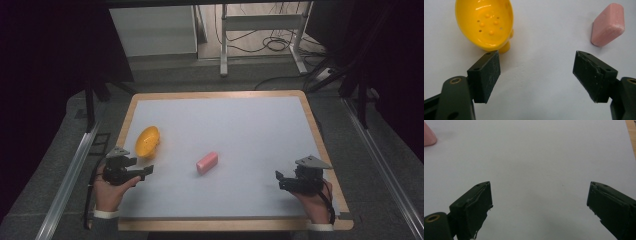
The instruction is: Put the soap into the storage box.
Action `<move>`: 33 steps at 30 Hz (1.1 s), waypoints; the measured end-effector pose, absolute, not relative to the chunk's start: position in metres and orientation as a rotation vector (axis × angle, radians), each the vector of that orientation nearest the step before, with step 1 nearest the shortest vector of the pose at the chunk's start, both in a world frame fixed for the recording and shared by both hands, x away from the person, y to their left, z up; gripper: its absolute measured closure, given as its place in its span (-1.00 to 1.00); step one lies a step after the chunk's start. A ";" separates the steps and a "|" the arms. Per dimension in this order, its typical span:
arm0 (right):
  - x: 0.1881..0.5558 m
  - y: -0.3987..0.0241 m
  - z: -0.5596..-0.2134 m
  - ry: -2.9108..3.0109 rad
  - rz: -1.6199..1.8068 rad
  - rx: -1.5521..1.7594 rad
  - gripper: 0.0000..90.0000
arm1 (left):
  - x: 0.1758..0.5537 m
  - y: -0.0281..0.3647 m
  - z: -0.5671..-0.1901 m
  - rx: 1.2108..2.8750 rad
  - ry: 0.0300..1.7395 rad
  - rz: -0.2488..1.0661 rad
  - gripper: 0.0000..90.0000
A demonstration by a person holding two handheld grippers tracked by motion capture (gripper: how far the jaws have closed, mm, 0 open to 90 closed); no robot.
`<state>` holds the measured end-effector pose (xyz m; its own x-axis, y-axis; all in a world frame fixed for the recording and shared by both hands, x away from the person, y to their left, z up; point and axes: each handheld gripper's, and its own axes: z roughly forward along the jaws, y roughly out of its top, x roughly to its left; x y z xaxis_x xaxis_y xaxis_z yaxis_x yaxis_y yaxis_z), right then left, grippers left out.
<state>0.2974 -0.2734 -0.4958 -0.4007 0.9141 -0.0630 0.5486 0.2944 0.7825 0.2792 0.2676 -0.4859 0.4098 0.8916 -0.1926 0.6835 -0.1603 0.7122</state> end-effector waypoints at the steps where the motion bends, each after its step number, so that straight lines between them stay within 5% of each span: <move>1: 0.298 -0.274 -0.496 2.058 0.949 1.298 -0.87 | 0.280 0.267 -0.484 1.917 1.338 0.353 -0.50; 33: 0.296 -0.276 -0.495 2.056 0.940 1.294 -0.87 | 0.293 0.230 -0.437 2.023 1.183 0.368 -0.54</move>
<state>0.2956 -0.2761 -0.4954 -0.4007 0.9135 -0.0704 0.5446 0.2992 0.7835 0.2930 0.2301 -0.4365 0.5316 0.8385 -0.1198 0.6226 -0.2909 0.7265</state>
